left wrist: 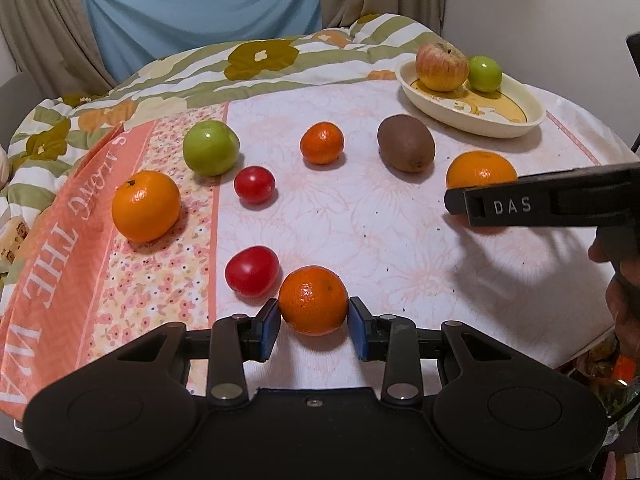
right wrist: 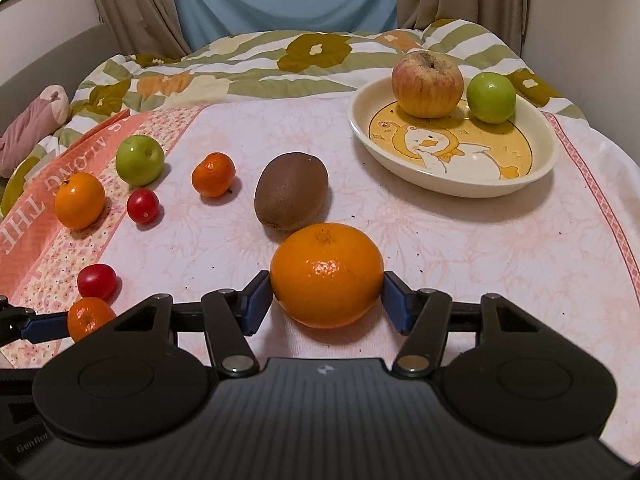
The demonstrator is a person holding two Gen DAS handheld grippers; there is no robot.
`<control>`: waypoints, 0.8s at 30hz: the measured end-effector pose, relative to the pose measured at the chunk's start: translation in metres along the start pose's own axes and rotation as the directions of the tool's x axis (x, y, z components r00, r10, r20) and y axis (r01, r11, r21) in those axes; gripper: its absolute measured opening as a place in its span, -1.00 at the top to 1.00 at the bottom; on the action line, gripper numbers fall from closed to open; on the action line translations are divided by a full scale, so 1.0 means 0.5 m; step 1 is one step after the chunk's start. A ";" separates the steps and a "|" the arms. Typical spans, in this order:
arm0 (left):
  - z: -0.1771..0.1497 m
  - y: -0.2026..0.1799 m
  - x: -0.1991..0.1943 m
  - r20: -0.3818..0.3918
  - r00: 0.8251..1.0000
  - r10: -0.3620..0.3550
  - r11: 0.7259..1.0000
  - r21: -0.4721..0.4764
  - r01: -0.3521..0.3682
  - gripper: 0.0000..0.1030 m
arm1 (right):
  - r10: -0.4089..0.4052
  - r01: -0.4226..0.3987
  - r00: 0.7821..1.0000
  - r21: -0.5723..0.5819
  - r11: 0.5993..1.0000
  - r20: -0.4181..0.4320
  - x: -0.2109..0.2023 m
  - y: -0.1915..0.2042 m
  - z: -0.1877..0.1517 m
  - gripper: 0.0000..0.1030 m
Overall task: Organize fruits
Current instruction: 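Carry the tangerine with the left tool while the right tool carries the orange to the bowl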
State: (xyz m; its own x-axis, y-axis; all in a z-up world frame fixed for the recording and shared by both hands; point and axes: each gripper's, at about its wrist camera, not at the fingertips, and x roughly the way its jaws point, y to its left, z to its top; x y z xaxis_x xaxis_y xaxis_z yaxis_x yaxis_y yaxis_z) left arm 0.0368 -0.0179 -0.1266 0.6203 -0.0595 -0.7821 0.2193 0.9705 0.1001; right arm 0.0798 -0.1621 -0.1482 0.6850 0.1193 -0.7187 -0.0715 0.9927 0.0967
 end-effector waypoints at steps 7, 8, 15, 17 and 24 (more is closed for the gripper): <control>0.029 -0.008 -0.027 0.026 1.000 -0.009 1.000 0.005 0.008 0.22 | 0.006 -0.006 0.999 0.014 1.000 0.034 -0.038 -0.010 0.014 -0.43; 0.034 -0.010 -0.033 0.031 0.999 -0.009 1.000 0.006 0.009 0.22 | 0.006 -0.006 0.999 0.016 1.000 0.039 -0.045 -0.011 0.018 -0.43; 0.093 -0.033 -0.088 0.075 0.997 -0.024 1.000 0.012 0.023 0.22 | 0.001 -0.004 0.997 0.029 1.000 0.079 -0.120 -0.038 0.065 -0.43; 0.111 -0.041 -0.102 0.093 0.995 -0.029 0.999 0.017 0.027 0.22 | 0.002 -0.005 0.996 0.036 0.999 0.094 -0.143 -0.051 0.080 -0.43; 0.193 -0.091 -0.141 0.175 0.984 -0.034 0.999 0.043 0.027 0.22 | 0.000 -0.009 0.987 0.058 0.998 0.158 -0.210 -0.115 0.138 -0.43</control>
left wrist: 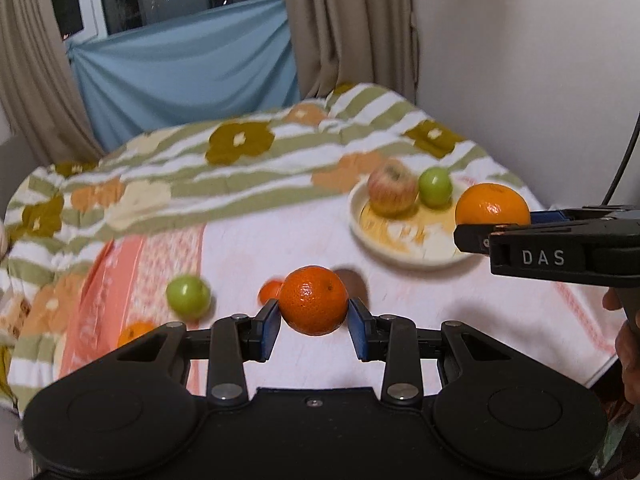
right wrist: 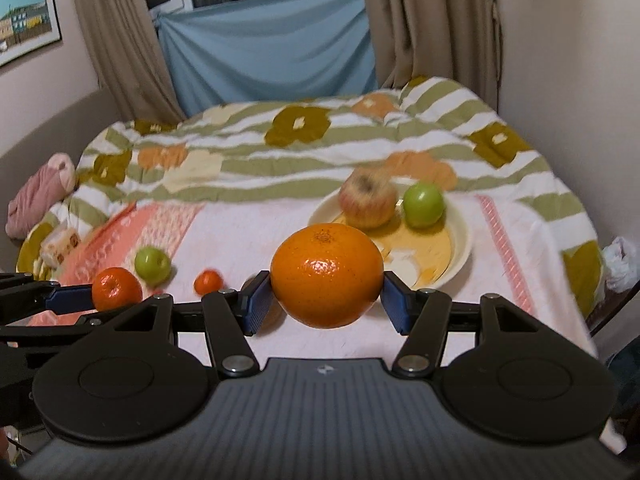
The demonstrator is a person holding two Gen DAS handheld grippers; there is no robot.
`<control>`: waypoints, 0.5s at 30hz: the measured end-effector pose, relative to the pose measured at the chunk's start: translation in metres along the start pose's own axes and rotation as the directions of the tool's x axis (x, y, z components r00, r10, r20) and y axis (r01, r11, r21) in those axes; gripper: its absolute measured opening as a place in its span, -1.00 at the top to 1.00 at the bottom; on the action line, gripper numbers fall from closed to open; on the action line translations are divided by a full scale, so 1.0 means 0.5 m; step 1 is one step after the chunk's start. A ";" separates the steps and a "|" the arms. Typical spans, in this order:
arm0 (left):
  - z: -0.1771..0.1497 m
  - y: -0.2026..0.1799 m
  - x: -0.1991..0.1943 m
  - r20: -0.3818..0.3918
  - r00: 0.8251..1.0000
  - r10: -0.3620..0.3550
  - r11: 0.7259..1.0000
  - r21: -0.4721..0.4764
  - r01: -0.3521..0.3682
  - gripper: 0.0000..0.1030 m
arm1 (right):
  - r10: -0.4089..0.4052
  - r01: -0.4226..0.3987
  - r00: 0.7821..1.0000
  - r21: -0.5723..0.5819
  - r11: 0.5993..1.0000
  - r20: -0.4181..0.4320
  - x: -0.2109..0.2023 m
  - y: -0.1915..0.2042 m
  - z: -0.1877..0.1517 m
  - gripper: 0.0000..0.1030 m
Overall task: Organize fruits
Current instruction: 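Carry the tangerine with the left tool while the right tool carries the orange to the bowl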
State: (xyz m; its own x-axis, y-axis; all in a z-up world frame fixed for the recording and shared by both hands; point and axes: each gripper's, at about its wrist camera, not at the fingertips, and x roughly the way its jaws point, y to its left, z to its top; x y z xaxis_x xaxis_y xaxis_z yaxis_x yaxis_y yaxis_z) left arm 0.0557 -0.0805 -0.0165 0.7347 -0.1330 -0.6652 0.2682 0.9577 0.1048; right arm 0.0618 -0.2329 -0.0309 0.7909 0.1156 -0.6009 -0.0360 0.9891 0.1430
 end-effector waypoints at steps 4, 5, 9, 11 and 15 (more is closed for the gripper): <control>0.048 -0.032 0.012 0.031 0.999 -0.015 1.000 0.019 0.015 0.22 | -0.007 0.008 0.999 -0.002 1.000 0.035 -0.012 -0.044 0.038 -0.43; 0.060 -0.041 0.018 0.039 0.999 -0.019 1.000 0.026 0.017 0.22 | -0.011 0.011 0.999 0.000 1.000 0.042 -0.011 -0.055 0.046 -0.43; 0.105 -0.080 0.054 0.060 0.997 -0.040 0.998 0.056 0.037 0.22 | -0.017 0.016 0.998 0.005 1.000 0.059 0.001 -0.112 0.077 -0.43; 0.123 -0.096 0.077 0.059 0.997 -0.051 0.997 0.066 0.047 0.22 | -0.023 0.023 0.998 0.003 1.000 0.060 0.016 -0.138 0.092 -0.43; 0.152 -0.131 0.126 0.049 0.997 -0.066 0.994 0.089 0.061 0.23 | -0.037 0.037 0.998 -0.003 0.999 0.055 0.050 -0.193 0.116 -0.43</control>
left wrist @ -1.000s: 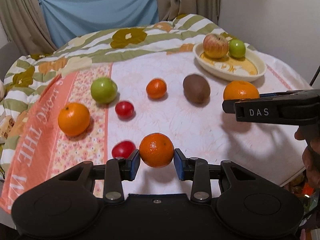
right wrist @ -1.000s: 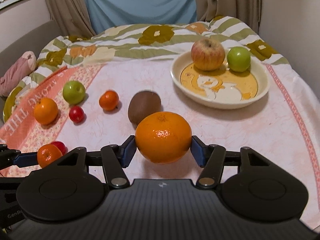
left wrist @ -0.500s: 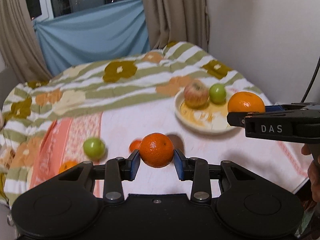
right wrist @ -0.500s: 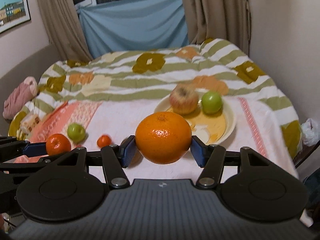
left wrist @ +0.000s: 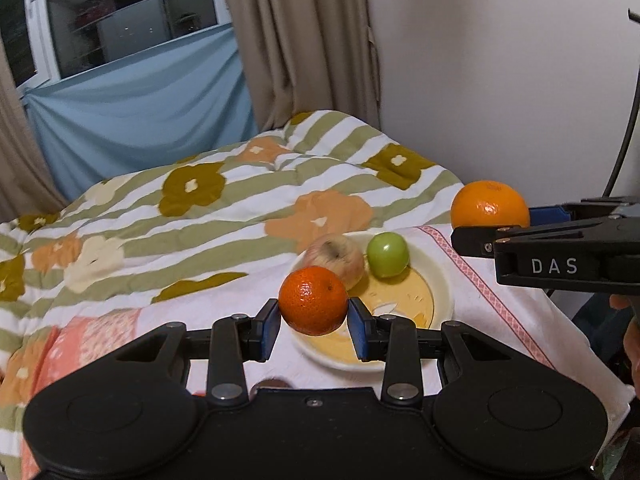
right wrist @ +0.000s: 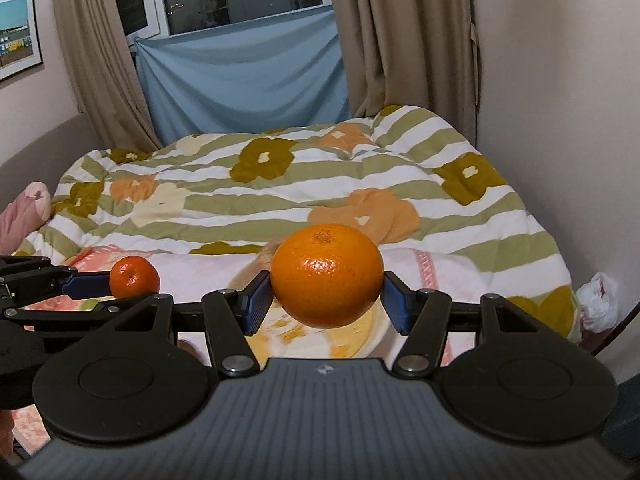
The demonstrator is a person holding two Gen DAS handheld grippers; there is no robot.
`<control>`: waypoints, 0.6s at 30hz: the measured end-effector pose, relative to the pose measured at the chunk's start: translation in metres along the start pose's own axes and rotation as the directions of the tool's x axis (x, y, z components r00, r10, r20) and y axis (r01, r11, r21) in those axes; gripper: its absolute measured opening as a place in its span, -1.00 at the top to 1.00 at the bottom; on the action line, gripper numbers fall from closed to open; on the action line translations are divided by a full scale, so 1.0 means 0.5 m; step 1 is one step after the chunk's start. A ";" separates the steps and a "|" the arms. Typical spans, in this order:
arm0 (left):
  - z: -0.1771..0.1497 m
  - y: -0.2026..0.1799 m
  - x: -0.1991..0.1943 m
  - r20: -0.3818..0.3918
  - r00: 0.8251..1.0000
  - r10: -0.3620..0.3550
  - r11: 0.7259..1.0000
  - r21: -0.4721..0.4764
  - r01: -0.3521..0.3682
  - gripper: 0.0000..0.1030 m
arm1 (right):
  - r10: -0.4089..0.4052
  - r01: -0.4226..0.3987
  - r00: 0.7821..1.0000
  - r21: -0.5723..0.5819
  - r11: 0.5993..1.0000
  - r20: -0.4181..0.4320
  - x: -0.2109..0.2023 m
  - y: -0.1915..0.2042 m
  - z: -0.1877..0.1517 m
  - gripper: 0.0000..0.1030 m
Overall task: Organize fruits
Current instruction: 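Carry the tangerine with the left tool while the right tool carries the orange to the bowl, then release the tangerine with the left tool while the right tool releases the orange into the bowl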
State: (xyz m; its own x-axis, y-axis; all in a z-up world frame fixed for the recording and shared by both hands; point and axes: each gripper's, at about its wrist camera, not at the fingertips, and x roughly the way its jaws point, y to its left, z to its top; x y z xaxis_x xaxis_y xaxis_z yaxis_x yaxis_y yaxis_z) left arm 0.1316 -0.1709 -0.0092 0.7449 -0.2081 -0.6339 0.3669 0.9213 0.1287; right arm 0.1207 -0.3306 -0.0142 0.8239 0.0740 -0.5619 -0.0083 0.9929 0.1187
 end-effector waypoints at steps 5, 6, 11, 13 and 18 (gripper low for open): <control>0.022 -0.032 0.084 -0.033 0.999 -0.019 1.000 0.012 0.020 0.23 | -0.005 0.005 1.000 -0.009 1.000 -0.028 0.059 -0.054 0.013 -0.43; 0.025 -0.039 0.103 -0.042 0.999 -0.021 1.000 0.015 0.021 0.23 | -0.004 0.004 0.999 -0.010 1.000 -0.036 0.072 -0.065 0.014 -0.43; 0.025 -0.064 0.187 -0.093 0.995 -0.027 0.999 0.030 0.030 0.23 | 0.011 -0.012 0.998 -0.016 1.000 -0.069 0.130 -0.102 0.013 -0.43; 0.021 -0.076 0.221 -0.118 0.993 -0.031 0.998 0.042 0.037 0.23 | 0.017 -0.018 0.997 -0.018 1.000 -0.080 0.148 -0.110 0.012 -0.43; 0.015 -0.096 0.291 -0.173 0.984 -0.041 0.997 0.056 0.051 0.23 | 0.030 -0.032 0.994 -0.020 0.999 -0.108 0.190 -0.130 0.006 -0.43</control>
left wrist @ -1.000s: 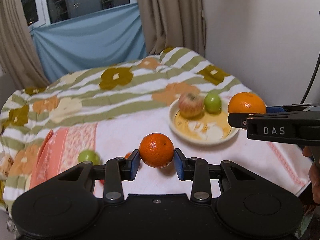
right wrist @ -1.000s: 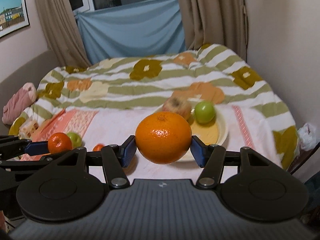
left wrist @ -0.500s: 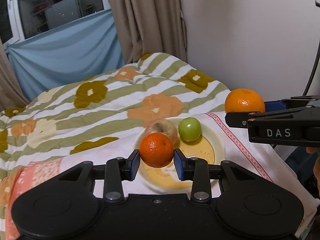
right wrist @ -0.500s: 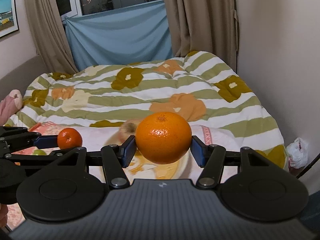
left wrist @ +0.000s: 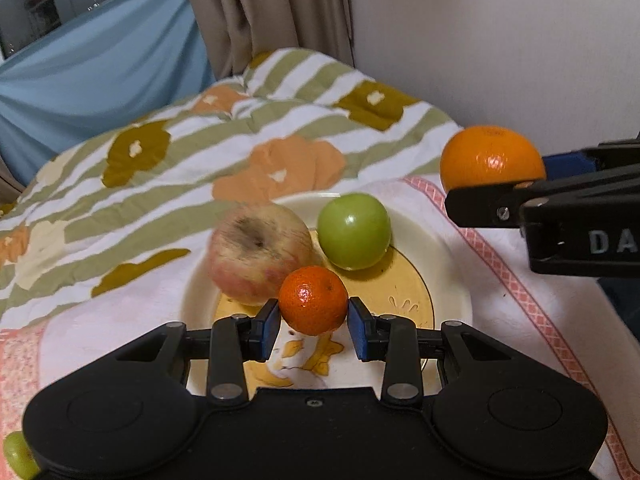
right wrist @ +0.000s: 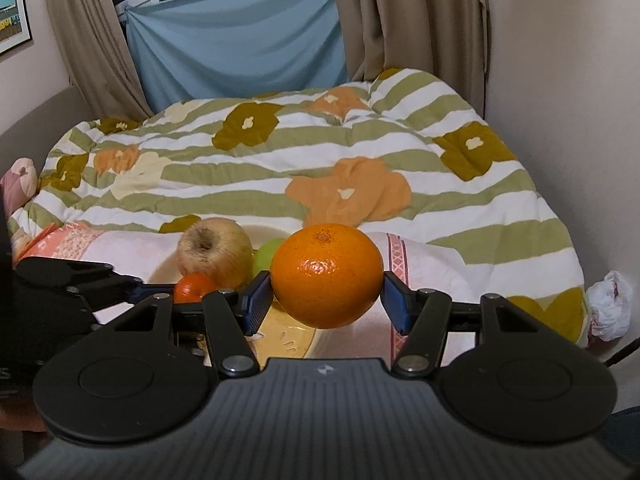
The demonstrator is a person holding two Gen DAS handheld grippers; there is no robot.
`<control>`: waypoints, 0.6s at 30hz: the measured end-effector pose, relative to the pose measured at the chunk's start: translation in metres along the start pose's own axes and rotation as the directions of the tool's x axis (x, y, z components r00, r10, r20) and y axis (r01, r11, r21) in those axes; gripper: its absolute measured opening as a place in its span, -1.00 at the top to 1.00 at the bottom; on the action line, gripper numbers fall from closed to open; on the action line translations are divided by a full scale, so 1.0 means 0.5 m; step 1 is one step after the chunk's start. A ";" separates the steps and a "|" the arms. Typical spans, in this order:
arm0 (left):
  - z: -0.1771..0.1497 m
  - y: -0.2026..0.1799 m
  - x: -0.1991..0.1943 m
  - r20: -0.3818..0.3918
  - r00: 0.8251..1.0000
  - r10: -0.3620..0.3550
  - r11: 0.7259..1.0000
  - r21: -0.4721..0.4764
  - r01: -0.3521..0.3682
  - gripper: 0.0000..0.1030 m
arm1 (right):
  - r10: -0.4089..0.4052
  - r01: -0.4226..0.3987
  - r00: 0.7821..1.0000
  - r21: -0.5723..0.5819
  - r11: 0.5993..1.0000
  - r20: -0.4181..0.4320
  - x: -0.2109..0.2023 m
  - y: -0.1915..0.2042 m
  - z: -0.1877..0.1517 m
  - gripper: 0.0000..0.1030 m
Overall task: Organize fruits
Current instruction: 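Release the tangerine with the left tool while the right tool releases the orange into the bowl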
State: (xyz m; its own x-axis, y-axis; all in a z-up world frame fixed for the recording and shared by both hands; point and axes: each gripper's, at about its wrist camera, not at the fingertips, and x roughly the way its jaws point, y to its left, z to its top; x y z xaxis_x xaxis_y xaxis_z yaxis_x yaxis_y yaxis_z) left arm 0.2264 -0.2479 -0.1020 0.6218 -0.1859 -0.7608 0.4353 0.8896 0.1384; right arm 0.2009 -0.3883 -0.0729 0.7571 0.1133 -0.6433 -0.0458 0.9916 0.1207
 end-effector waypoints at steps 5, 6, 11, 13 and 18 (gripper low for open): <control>0.002 -0.009 0.033 -0.030 1.000 -0.009 1.000 0.007 0.009 0.20 | 0.008 -0.008 1.000 0.003 1.000 -0.021 0.024 -0.011 -0.003 -0.43; 0.002 -0.011 0.037 -0.038 0.999 -0.010 1.000 0.012 0.010 0.17 | 0.009 -0.009 1.000 0.004 1.000 -0.024 0.027 -0.013 -0.005 -0.43; -0.002 -0.012 0.018 -0.012 1.000 0.014 0.999 0.046 -0.014 -0.69 | 0.015 -0.015 0.999 0.002 1.000 -0.031 0.029 -0.017 -0.006 -0.43; -0.005 -0.005 0.009 -0.019 1.000 0.013 0.999 0.040 -0.012 -0.70 | 0.020 -0.020 0.999 0.001 1.000 -0.033 0.027 -0.017 -0.005 -0.43; -0.025 0.014 -0.018 -0.037 0.999 0.011 1.000 0.004 -0.010 -0.73 | 0.034 -0.035 0.998 -0.022 0.999 -0.047 0.029 -0.005 -0.009 -0.43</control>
State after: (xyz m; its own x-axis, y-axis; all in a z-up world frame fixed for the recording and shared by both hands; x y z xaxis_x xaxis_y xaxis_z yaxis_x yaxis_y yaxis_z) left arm 0.2155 -0.2349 -0.1023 0.6016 -0.1607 -0.7825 0.4311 0.8900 0.1486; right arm 0.2089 -0.3888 -0.0859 0.7238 0.1498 -0.6735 -0.0865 0.9881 0.1268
